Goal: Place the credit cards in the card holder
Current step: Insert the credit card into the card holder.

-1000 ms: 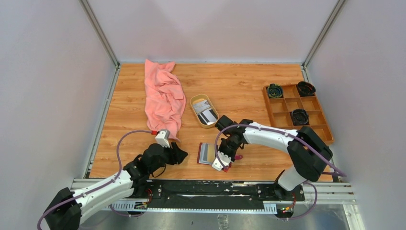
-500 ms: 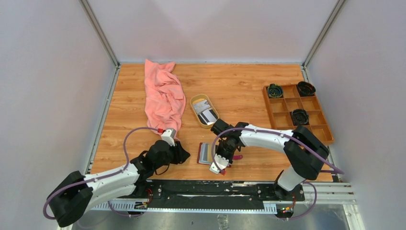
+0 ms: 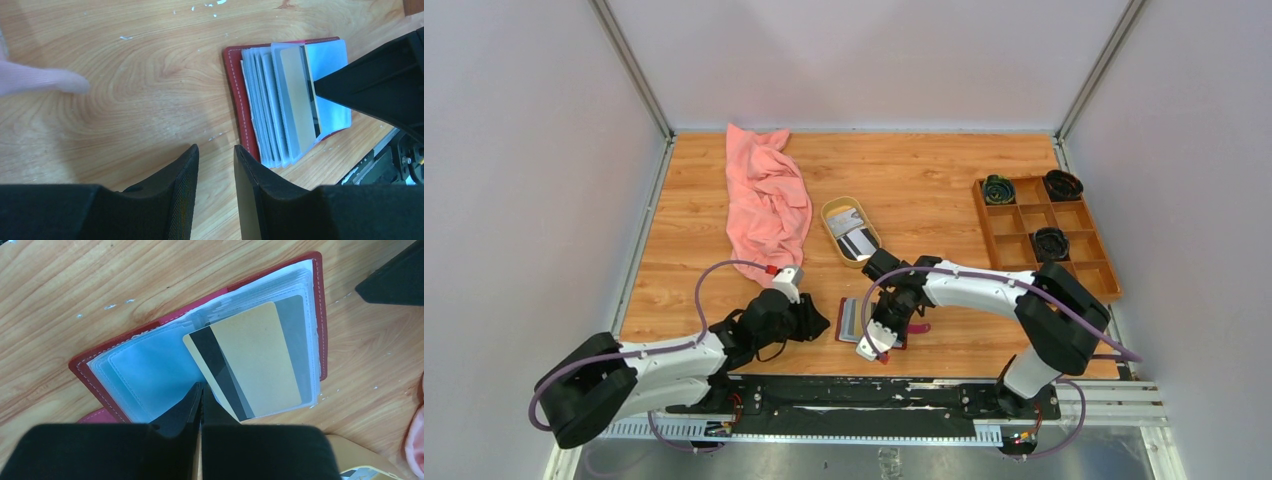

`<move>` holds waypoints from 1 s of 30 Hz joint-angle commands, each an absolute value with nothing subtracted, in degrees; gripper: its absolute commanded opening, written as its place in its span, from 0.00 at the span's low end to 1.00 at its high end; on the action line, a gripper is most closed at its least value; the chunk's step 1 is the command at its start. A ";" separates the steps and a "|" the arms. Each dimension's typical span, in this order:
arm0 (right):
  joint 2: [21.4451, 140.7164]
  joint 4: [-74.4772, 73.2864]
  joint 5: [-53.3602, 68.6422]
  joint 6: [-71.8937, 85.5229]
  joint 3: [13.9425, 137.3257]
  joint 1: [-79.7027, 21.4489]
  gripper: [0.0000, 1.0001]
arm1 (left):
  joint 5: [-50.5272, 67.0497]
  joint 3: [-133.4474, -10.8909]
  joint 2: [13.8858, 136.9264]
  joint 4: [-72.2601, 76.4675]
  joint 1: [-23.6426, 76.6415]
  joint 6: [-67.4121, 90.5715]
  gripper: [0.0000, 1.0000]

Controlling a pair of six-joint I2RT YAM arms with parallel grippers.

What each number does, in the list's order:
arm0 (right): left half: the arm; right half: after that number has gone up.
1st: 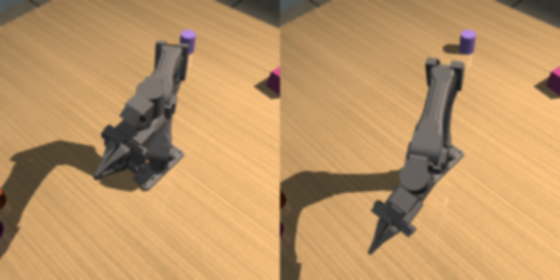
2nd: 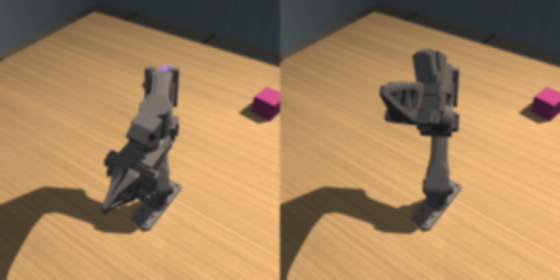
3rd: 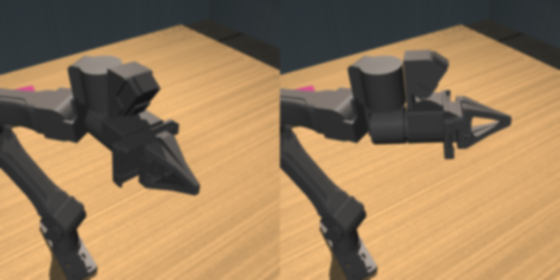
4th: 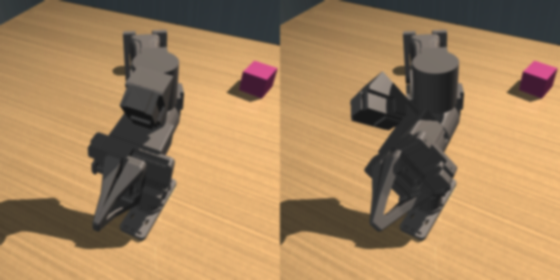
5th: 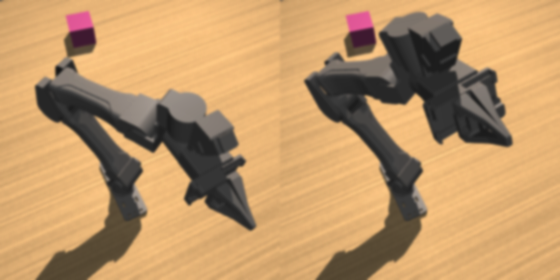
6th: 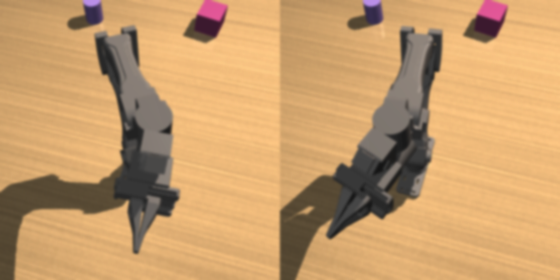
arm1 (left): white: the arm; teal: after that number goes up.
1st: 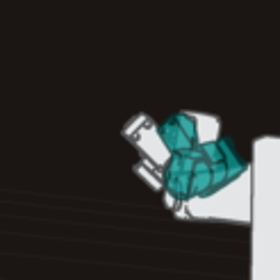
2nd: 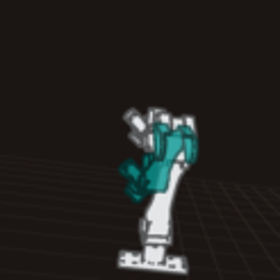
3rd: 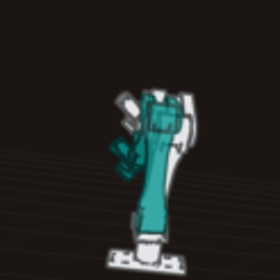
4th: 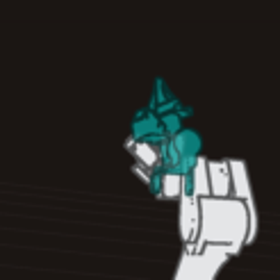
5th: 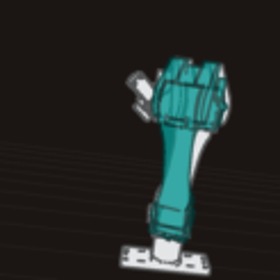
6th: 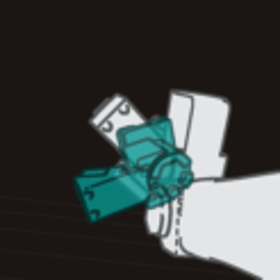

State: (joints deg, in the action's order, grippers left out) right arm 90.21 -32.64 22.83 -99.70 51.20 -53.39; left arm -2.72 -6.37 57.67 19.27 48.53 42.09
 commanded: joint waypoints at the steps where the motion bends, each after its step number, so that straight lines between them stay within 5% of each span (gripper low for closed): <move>1: 91.50 -31.98 25.14 -97.20 50.71 -54.90 0.01 | -2.49 -7.59 61.36 20.10 49.86 42.01 0.38; 30: 89.48 -17.10 28.82 -76.49 49.02 -55.62 0.04 | -2.81 -8.83 67.89 22.85 51.77 42.65 0.38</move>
State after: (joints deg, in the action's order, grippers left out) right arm 90.50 -21.30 25.56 -81.76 49.84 -54.04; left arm -1.76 -9.28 66.92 25.74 51.03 42.44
